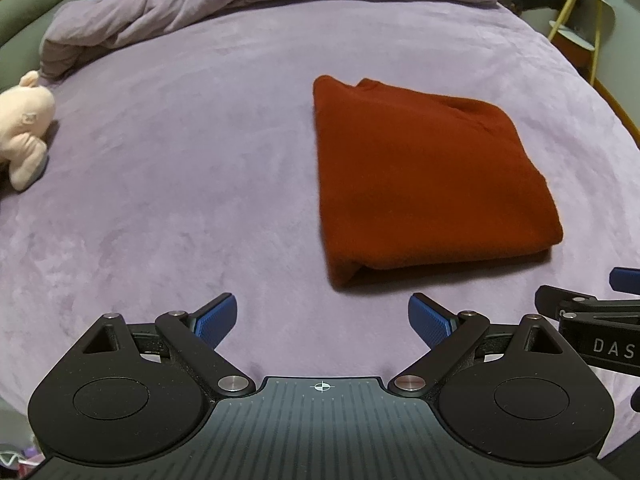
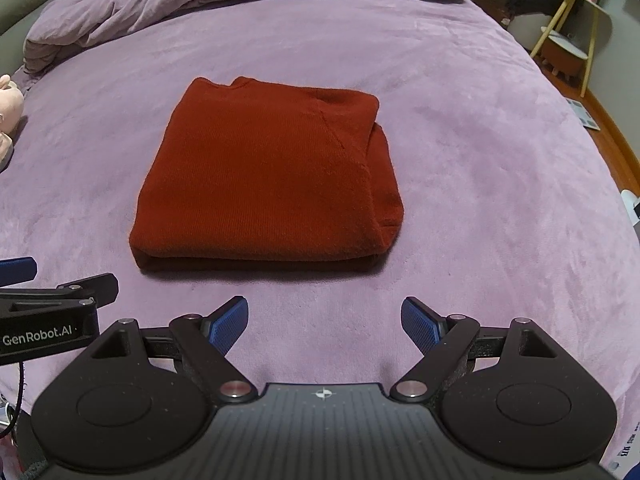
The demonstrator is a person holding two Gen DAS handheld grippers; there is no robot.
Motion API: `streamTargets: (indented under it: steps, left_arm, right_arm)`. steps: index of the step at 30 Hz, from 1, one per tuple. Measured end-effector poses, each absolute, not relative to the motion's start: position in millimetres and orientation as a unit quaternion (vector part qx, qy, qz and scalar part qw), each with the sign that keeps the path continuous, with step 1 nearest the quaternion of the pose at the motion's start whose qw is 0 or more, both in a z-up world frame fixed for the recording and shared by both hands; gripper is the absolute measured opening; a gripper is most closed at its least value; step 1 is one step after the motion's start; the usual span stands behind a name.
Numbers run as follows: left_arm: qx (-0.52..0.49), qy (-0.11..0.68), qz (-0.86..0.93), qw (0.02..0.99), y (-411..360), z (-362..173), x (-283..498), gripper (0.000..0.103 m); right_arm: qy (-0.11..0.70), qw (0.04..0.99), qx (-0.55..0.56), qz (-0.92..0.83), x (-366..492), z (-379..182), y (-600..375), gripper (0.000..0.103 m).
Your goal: Fold small clothes
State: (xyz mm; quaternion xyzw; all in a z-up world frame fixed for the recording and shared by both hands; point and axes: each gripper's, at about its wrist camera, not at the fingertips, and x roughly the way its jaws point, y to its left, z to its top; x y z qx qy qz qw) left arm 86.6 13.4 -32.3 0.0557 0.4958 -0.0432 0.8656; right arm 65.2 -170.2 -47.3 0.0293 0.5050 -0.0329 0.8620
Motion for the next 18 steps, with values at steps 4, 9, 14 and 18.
streamTargets:
  steps: [4, 9, 14, 18]
  left_arm:
    - [0.049, 0.497, -0.045, 0.865, 14.6, -32.1, 87.0, 0.096]
    - [0.046, 0.499, -0.047, 0.864, 14.1, -31.6, 87.0, 0.096]
    - [0.048, 0.501, -0.051, 0.863, 12.4, -31.6, 86.6, 0.096]
    - [0.044, 0.503, -0.054, 0.862, 12.1, -31.3, 86.1, 0.096]
  right_arm:
    - [0.504, 0.863, 0.027, -0.032, 65.4, -46.1, -169.6, 0.084]
    - [0.503, 0.863, 0.028, -0.034, 65.4, -44.5, -169.2, 0.084]
    - [0.504, 0.862, 0.026, -0.039, 65.6, -44.8, -168.0, 0.084]
    - [0.502, 0.863, 0.026, -0.042, 65.2, -44.2, -168.0, 0.084]
